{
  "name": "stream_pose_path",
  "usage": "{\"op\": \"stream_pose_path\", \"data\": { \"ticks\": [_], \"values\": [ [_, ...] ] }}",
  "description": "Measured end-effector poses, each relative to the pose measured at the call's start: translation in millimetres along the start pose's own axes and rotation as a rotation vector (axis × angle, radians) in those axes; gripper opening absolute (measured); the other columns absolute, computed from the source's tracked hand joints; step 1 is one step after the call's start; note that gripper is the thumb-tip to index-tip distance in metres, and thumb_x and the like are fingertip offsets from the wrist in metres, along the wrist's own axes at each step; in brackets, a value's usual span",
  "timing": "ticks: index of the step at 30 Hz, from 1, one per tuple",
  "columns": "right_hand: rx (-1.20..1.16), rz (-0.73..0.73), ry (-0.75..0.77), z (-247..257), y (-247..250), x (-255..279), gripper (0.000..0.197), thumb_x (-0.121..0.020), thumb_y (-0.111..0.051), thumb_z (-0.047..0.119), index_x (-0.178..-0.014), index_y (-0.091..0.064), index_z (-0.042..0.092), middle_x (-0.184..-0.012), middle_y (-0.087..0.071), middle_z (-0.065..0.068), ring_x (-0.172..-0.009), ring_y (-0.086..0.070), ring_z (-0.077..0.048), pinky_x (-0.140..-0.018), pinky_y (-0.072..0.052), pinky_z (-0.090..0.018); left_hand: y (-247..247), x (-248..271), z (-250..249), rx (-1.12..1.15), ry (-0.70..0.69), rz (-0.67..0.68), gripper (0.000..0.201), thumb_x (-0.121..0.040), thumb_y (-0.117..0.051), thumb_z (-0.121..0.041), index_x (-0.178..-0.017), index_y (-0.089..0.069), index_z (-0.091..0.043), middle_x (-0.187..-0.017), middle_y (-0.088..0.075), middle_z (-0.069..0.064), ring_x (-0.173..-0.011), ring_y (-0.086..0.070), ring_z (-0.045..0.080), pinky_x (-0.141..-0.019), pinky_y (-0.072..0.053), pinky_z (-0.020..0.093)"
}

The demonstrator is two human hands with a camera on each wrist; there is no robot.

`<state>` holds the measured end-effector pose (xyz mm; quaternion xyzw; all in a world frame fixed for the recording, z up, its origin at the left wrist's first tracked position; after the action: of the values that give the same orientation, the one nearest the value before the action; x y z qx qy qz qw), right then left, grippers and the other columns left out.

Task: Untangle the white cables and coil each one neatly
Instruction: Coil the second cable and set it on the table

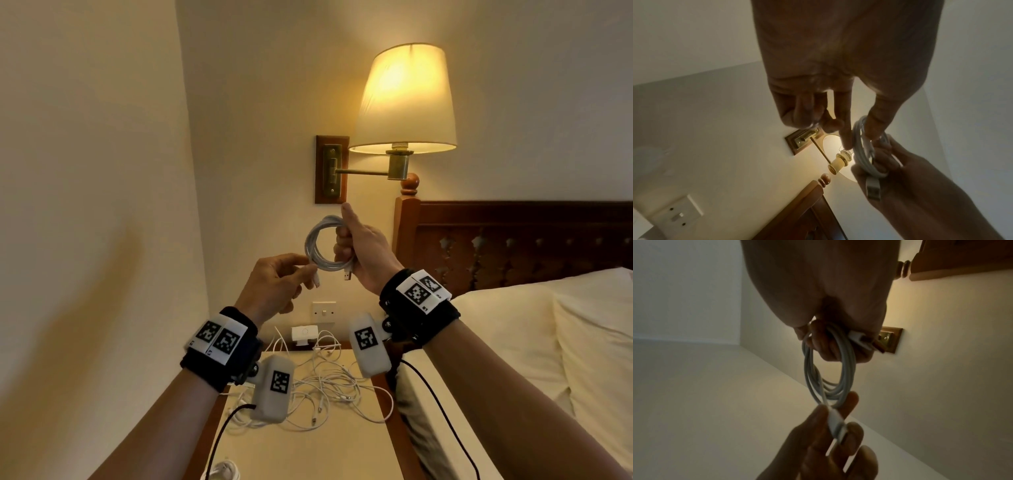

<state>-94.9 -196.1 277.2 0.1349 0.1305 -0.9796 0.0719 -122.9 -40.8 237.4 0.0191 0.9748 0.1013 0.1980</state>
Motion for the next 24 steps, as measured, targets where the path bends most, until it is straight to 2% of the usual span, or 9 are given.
{"op": "stream_pose_path", "data": {
  "ticks": [3,5,7,9,13,15,17,20,24],
  "values": [
    [0.062,0.043,-0.053,-5,6,0,0.037,-0.100,-0.046,0.044,-0.077,-0.052,0.015,-0.056,-0.040,0.006,-0.052,-0.039,-0.009,-0.055,-0.037,-0.022,7,-4,3,-0.062,0.121,0.048,0.022,-0.088,-0.066,-0.034,-0.110,-0.067,-0.027,-0.089,-0.058,-0.002,-0.076,-0.047,0.013,-0.059,-0.040,0.028],
    [0.131,0.087,-0.064,-9,7,1,0.037,-0.101,-0.044,0.042,-0.079,-0.053,0.014,-0.055,-0.042,0.006,-0.052,-0.041,-0.009,-0.057,-0.037,-0.023,7,-6,3,-0.012,0.160,0.094,0.033,-0.087,-0.067,-0.025,-0.119,-0.059,-0.030,-0.097,-0.058,0.002,-0.077,-0.047,0.014,-0.060,-0.042,0.027],
    [0.144,0.132,-0.072,-13,5,2,0.036,-0.102,-0.042,0.039,-0.081,-0.053,0.013,-0.054,-0.044,0.006,-0.053,-0.043,-0.010,-0.059,-0.038,-0.024,3,-7,2,0.095,0.157,0.142,0.044,-0.086,-0.065,-0.009,-0.126,-0.055,-0.025,-0.095,-0.056,0.005,-0.071,-0.046,0.013,-0.057,-0.041,0.025],
    [0.106,0.158,-0.067,-14,4,2,0.034,-0.103,-0.041,0.035,-0.082,-0.054,0.011,-0.057,-0.045,0.005,-0.056,-0.044,-0.012,-0.061,-0.039,-0.025,-1,-5,1,0.196,0.148,0.150,0.044,-0.085,-0.059,0.004,-0.122,-0.059,-0.020,-0.096,-0.056,0.006,-0.065,-0.047,0.011,-0.056,-0.039,0.025],
    [0.065,0.171,-0.050,-12,7,1,0.033,-0.103,-0.041,0.033,-0.085,-0.055,0.010,-0.063,-0.045,0.003,-0.060,-0.044,-0.012,-0.065,-0.040,-0.027,-7,-4,3,0.302,0.161,0.137,0.040,-0.085,-0.051,0.009,-0.119,-0.061,-0.009,-0.097,-0.058,0.005,-0.066,-0.045,0.011,-0.053,-0.040,0.022],
    [0.079,0.175,-0.033,-11,8,1,0.032,-0.103,-0.042,0.034,-0.085,-0.055,0.010,-0.061,-0.045,0.004,-0.060,-0.044,-0.012,-0.064,-0.040,-0.027,-9,-5,-1,0.411,0.176,0.159,0.035,-0.085,-0.050,0.002,-0.117,-0.061,-0.008,-0.095,-0.061,0.004,-0.064,-0.042,0.010,-0.050,-0.035,0.021],
    [0.082,0.181,-0.027,-9,9,1,0.032,-0.103,-0.043,0.035,-0.086,-0.054,0.010,-0.062,-0.044,0.004,-0.060,-0.044,-0.012,-0.064,-0.040,-0.027,-11,-6,-4,0.470,0.194,0.147,0.026,-0.091,-0.054,-0.018,-0.113,-0.066,-0.011,-0.097,-0.066,0.002,-0.066,-0.043,0.010,-0.053,-0.032,0.023],
    [0.075,0.179,-0.025,-8,11,2,0.033,-0.102,-0.043,0.036,-0.086,-0.055,0.010,-0.063,-0.045,0.003,-0.060,-0.045,-0.012,-0.064,-0.042,-0.025,-11,-9,-6,0.370,0.188,0.124,0.039,-0.095,-0.052,-0.045,-0.109,-0.069,-0.012,-0.089,-0.064,0.000,-0.068,-0.046,0.011,-0.053,-0.034,0.022],
    [0.069,0.180,-0.048,-7,12,3,0.035,-0.102,-0.043,0.039,-0.087,-0.055,0.009,-0.062,-0.044,0.003,-0.060,-0.045,-0.012,-0.065,-0.042,-0.026,-13,-11,-9,0.334,0.130,0.192,0.033,-0.096,-0.049,-0.044,-0.098,-0.063,-0.014,-0.086,-0.059,0.002,-0.062,-0.042,0.011,-0.049,-0.035,0.019]
  ]
}}
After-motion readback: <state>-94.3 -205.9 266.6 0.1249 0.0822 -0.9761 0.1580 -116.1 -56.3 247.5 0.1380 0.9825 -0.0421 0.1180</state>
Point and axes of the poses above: each hand's wrist, its own x-axis away from the middle knuckle, its own y-axis out of the back of the hand, z = x × y, the point moved 4 cm from there along -x, towards the middle knuckle
